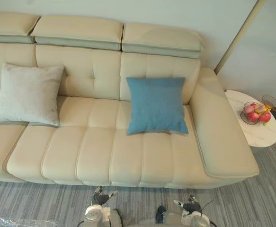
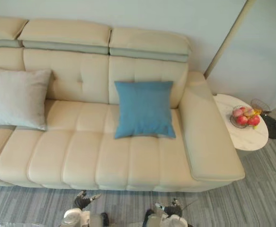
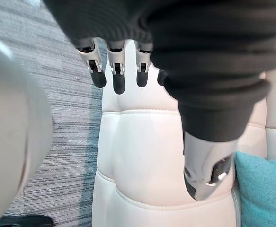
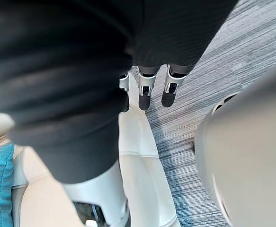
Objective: Pick up cushions and gather them together orderly.
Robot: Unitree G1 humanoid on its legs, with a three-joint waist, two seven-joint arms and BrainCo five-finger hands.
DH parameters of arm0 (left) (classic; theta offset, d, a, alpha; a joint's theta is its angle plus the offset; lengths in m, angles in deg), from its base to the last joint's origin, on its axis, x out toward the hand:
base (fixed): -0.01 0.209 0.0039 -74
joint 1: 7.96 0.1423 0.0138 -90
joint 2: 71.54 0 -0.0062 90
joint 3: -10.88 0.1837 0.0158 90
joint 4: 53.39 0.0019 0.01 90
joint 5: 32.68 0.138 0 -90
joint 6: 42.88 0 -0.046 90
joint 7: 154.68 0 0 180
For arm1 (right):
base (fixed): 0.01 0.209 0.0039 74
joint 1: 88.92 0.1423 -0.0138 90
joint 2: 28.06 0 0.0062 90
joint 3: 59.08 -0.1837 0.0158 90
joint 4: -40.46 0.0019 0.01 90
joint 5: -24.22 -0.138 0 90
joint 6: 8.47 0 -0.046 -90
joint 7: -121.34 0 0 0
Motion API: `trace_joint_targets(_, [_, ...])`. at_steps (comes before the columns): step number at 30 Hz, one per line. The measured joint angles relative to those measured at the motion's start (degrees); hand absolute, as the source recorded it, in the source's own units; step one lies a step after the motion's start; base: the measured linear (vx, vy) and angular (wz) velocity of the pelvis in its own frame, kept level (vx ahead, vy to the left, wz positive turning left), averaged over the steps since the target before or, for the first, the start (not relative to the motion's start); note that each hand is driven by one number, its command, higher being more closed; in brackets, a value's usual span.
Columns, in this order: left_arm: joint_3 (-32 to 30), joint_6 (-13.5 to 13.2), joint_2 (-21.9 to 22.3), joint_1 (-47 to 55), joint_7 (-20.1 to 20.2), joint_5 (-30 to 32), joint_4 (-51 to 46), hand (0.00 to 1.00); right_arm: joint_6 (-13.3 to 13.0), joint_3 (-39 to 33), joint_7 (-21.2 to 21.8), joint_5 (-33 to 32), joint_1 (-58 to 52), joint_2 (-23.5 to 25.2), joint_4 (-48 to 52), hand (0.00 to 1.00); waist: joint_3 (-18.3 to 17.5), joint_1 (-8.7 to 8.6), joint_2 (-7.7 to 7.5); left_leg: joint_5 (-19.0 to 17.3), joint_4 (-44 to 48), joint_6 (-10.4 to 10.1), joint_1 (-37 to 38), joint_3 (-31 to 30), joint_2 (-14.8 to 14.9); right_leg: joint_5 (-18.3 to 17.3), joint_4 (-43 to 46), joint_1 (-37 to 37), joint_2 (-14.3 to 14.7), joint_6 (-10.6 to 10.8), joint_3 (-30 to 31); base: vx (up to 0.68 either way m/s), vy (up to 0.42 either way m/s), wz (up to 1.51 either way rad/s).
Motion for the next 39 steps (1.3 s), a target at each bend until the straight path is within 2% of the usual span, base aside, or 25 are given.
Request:
trace_joint_targets(2, [-1.7, 0.1, 0.2, -0.1, 0.0, 0.0, 0.2, 0.0, 0.0, -0.4, 0.0, 0.0, -0.1, 0.1, -0.5, 0.0, -0.5, 0.33, -0.91, 0.3, -1.0, -1.0, 1.1, 0.2, -0.1, -1.8, -3.5, 2.2, 0.4, 0.4, 0.1, 0.0, -0.192, -0.16])
trace_joint_targets(3, [-3.1, 0.2, 1.0, -0.3, 0.0, 0.0, 0.7, 0.0, -0.1, -1.6, 0.0, 0.1, 0.0, 0.3, -1.3, 0.0, -0.9, 0.39, 0.1, 1.2, -3.0, -1.8, 1.7, 0.0, 0.3, -1.2, -6.3, 2.9, 1.6, -0.3, -0.2, 0.01, -0.145, -0.1])
trace_joint_targets(5, [-3.0, 0.2, 2.6, -0.3, 0.1, 0.0, 1.4, 0.0, 0.0, -3.1, -0.1, 0.1, 0.1, 0.0, -1.8, 0.0, -1.6, 0.41, 0.79, 3.6, -7.3, -2.4, 2.7, -0.4, 0.4, -0.2, -8.9, 3.1, 2.8, -0.9, -0.4, 0.05, -0.156, -0.03])
trace_joint_targets(9, [-3.2, 0.3, 2.8, -0.4, 0.1, 0.0, 1.7, 0.0, 0.0, -4.8, 0.0, 2.1, 0.3, 0.3, -2.9, 0.0, -1.5, 0.46, 0.76, 6.2, -12.5, -3.5, 6.3, -1.4, 0.5, 0.8, -11.3, 5.8, 4.3, -1.6, -0.6, 0.09, -0.094, 0.02])
trace_joint_targets(13, [-3.6, 0.4, 2.9, -0.4, 0.1, 0.3, 2.3, 0.0, 0.1, -4.9, 0.0, 2.2, 0.6, 0.1, -4.1, 0.0, -1.5, 0.48, 0.14, 6.5, -14.4, -3.2, 8.8, -1.6, -0.3, 1.1, -13.2, 8.5, 4.3, -1.3, -0.7, 0.07, 0.002, 0.05])
trace_joint_targets(21, [-3.7, 1.0, 2.1, -0.2, 0.2, 1.7, 2.9, 0.0, 0.0, -4.9, 0.5, 2.1, 0.7, 0.2, -4.3, 0.0, -1.3, 0.45, 0.4, 8.1, -17.7, -1.3, 11.5, -1.9, -2.7, 3.2, -17.5, 11.8, 2.7, -0.3, -0.4, 0.01, 0.069, 0.04])
trace_joint_targets(22, [-3.6, 1.0, 1.4, 0.4, 0.2, 1.8, 3.9, 0.0, 0.0, -5.0, 0.6, 2.0, 1.0, -0.8, -5.0, 0.0, -0.9, 0.35, 1.37, 11.1, -24.5, -0.7, 15.7, -3.8, -4.7, 4.0, -20.4, 14.1, 1.8, 0.5, -0.6, 0.0, 0.0, 0.0])
trace_joint_targets(31, [-5.4, 1.1, 1.2, 0.7, 0.4, 1.8, 4.0, 0.0, 0.3, -4.9, 0.6, 2.2, 0.8, -0.9, -5.0, 0.0, -0.7, 0.24, 1.6, 11.1, -24.5, -0.7, 17.0, -2.9, -4.6, 4.0, -20.2, 15.2, 1.8, 0.5, -0.3, 0.0, 0.0, -0.04])
trace_joint_targets(33, [-5.7, 1.3, 1.2, 1.0, 0.4, 1.8, 4.0, 0.0, 0.6, -4.7, 0.5, 2.2, 0.8, -1.1, -5.0, 0.0, -0.4, -0.23, 1.82, 11.0, -24.4, -0.7, 17.9, -2.7, -4.6, 3.9, -20.1, 16.3, 1.7, 0.5, -0.3, 0.0, 0.0, -0.02])
trace_joint_targets(34, [-6.5, 1.4, 1.2, 1.1, 0.5, 1.8, 4.0, 0.0, 0.8, -4.5, 0.5, 2.3, 0.8, -1.2, -4.9, 0.0, -0.3, -0.49, 1.8, 10.7, -23.7, -0.6, 17.9, -2.5, -4.5, 3.7, -19.5, 16.3, 1.6, 0.6, -0.2, -0.06, 0.013, -0.04])
trace_joint_targets(36, [-8.0, 1.5, 1.4, 0.9, 0.5, 1.7, 3.8, 0.0, 1.3, -3.7, 0.3, 2.4, 0.9, -1.4, -3.9, 0.0, 1.9, -0.82, 1.61, 7.7, -17.7, -0.8, 16.8, -1.3, -3.8, 3.1, -16.7, 15.8, 1.5, 0.6, 1.2, -0.1, 0.016, -0.2])
trace_joint_targets(39, [-9.6, 2.2, 1.3, 1.0, 0.5, 1.6, 3.9, 0.0, 1.8, -3.1, 0.0, 4.3, 0.8, -1.7, -3.7, 0.0, 2.3, -1.35, 1.34, 6.1, -15.0, -0.8, 15.6, 1.9, -2.7, 2.5, -14.7, 12.9, 1.7, 0.8, 4.2, -0.16, 0.004, -0.67])
